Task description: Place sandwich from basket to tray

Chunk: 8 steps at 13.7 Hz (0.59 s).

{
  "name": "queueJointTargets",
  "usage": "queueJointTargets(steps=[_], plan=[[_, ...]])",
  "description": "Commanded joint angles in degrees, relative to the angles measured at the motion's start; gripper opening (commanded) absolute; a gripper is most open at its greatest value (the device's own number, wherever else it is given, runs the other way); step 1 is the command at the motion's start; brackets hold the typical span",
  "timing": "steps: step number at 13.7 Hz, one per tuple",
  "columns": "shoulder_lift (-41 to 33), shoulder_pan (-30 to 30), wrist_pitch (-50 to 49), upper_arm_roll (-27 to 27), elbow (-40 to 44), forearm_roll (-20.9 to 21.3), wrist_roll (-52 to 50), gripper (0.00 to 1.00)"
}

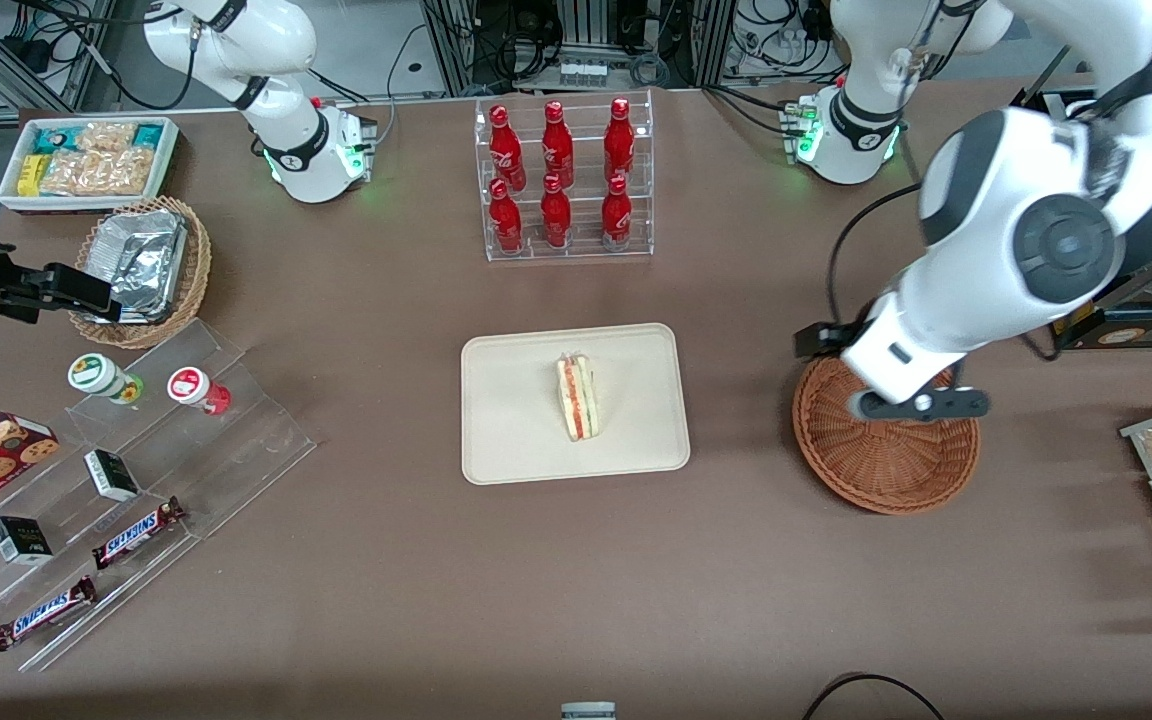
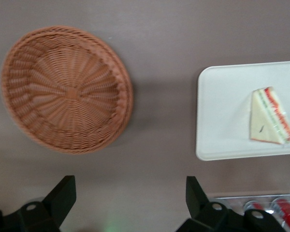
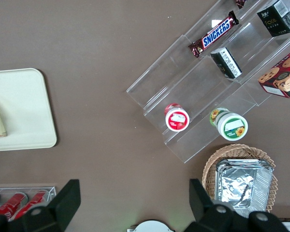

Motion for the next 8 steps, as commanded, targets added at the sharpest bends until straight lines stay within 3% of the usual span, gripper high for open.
queueJointTargets(steps=[1, 4, 8], plan=[[-4.3, 7.7, -0.5, -6.3, -4.0, 1.7, 2.6, 1.0], [-10.2, 13.3, -2.5, -7.2, -8.3, 1.6, 10.7, 1.0], [-15.1, 15.6, -9.4, -6.4, -8.3, 1.2, 12.4, 1.0]])
